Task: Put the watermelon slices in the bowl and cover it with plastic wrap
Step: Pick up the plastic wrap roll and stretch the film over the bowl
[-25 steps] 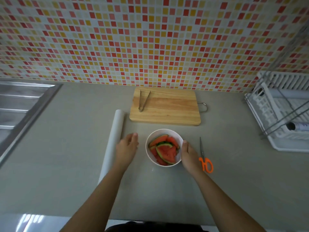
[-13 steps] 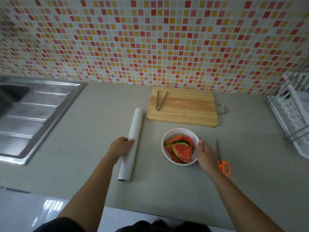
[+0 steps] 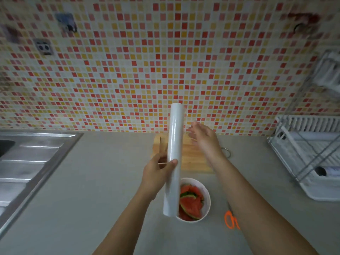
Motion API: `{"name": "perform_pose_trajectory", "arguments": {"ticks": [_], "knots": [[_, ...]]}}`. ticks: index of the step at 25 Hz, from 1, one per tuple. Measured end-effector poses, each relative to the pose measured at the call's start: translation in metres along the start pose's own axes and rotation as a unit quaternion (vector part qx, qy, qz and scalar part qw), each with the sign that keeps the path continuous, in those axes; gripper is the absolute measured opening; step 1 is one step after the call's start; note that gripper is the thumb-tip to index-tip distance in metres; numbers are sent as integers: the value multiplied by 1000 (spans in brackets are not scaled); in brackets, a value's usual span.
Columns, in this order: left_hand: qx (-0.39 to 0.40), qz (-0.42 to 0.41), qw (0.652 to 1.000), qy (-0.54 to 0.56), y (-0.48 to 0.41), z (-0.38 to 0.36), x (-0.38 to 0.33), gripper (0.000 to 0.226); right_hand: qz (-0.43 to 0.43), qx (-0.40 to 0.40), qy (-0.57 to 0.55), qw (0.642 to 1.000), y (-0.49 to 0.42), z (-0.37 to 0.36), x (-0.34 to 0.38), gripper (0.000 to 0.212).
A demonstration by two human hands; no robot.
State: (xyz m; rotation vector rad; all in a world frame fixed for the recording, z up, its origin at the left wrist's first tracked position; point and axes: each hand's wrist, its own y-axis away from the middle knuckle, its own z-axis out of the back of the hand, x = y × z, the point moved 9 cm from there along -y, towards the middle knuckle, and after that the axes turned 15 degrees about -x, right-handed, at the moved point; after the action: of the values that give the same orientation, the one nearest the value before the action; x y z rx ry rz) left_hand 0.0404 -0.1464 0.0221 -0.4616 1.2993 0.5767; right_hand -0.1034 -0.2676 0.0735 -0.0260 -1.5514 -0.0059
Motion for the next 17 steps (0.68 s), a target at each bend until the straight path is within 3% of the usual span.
{"name": "perform_pose_trajectory", "arguments": {"ticks": [5,11,17], "knots": [[33,-83,996,23,20,-18,-30,43,16,-26,-73,997,-7,4,39,27],[43,-90,992,73,33,-18,-34,47,33,-87,-89,992,-2,18,48,17],[-20,-80,993,88,53,-18,-51,22,-43,-34,-168,984,11,6,56,10]]}}
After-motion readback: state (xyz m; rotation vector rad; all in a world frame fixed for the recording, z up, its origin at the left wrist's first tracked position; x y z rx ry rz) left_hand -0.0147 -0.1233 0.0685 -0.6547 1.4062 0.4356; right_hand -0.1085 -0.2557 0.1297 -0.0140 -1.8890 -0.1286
